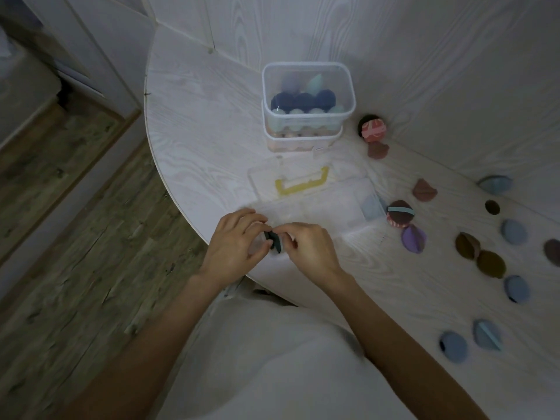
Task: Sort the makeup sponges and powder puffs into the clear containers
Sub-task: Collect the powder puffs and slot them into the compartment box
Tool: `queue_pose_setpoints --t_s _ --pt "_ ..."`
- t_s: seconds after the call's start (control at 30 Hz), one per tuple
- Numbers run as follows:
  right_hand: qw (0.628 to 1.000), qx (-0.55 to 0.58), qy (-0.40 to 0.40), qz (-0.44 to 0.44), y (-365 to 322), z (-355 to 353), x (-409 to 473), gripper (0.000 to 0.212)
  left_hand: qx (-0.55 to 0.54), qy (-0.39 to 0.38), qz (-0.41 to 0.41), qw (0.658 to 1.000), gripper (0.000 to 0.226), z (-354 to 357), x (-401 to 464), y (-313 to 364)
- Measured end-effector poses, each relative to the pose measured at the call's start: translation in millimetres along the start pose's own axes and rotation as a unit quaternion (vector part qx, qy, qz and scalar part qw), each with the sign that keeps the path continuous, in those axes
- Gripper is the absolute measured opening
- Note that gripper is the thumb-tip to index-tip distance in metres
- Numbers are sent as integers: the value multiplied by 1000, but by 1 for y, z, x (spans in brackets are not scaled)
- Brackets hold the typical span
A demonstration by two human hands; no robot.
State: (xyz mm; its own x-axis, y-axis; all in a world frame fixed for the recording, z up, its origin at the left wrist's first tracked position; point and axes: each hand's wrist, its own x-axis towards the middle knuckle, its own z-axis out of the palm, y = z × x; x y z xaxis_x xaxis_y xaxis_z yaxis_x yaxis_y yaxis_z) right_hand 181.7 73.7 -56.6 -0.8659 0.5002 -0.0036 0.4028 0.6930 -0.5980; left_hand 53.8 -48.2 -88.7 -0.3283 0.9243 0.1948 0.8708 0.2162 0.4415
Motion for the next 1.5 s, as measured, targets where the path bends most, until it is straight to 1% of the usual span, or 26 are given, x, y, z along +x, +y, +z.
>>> queue_pose_setpoints --t_s 0.1,0.2,0.33,0.4,0.43,0.5,0.57,0.6,0.67,0.7,0.77,0.83,0.93,1.03,1.07,1.13,1.2,1.23,1.27,1.33,1.43,1.5 --pt "995 67 66 20 18 -19 2 21 -6 -12 -31 999 37 3 3 8" --pt "980 116 137 90 45 -49 13 22 -16 -26 -75 997 31 6 8 16" --pt "970 44 199 131 90 -92 48 22 -21 -43 -117 992 27 6 17 21" --pt "971 -25 186 151 114 -106 76 22 -27 -51 -113 992 26 6 19 20" --pt "970 -68 166 162 126 -110 92 24 -35 -54 -111 992 25 6 19 20" --pt "969 -119 123 177 148 -112 127 28 -50 -56 -115 991 23 4 21 19" --pt "962 -144 88 212 165 -109 155 32 -55 -52 -119 990 22 3 24 18" --pt "955 -148 73 245 171 -108 165 35 -56 -49 -120 990 22 3 26 18" --pt "944 -134 50 297 179 -103 176 38 -56 -47 -119 990 21 3 31 18" --pt "943 -130 49 302 184 -99 178 39 -56 -45 -117 990 21 3 32 17" --pt "946 -133 79 284 189 -97 177 36 -55 -42 -115 991 21 4 36 16" --pt "950 -131 120 258 190 -101 166 28 -56 -38 -113 991 21 3 37 16" --pt "952 -125 149 235 183 -110 130 19 -59 -34 -106 992 20 2 36 17" --pt "953 -165 165 193 169 -111 83 24 -56 -31 -116 991 17 2 35 20" --pt "951 -170 171 196 161 -111 68 27 -56 -32 -116 991 15 2 35 21" --pt "949 -139 210 191 144 -114 46 28 -55 -31 -112 992 12 1 36 22" --pt "948 -66 267 159 117 -117 31 18 -49 -36 -103 993 9 -1 37 20" --pt "950 -17 277 143 100 -117 25 11 -45 -38 -97 993 8 -2 37 19" --pt "954 28 269 133 82 -112 20 8 -41 -41 -92 994 8 -3 37 19" --pt "965 91 217 114 46 -93 13 12 -20 -43 -98 994 9 -4 36 18" --pt "983 105 112 98 9 -55 11 23 37 -31 -121 992 10 -5 38 22" --pt "988 93 80 92 -6 -37 11 31 64 -23 -120 990 16 -6 39 24"
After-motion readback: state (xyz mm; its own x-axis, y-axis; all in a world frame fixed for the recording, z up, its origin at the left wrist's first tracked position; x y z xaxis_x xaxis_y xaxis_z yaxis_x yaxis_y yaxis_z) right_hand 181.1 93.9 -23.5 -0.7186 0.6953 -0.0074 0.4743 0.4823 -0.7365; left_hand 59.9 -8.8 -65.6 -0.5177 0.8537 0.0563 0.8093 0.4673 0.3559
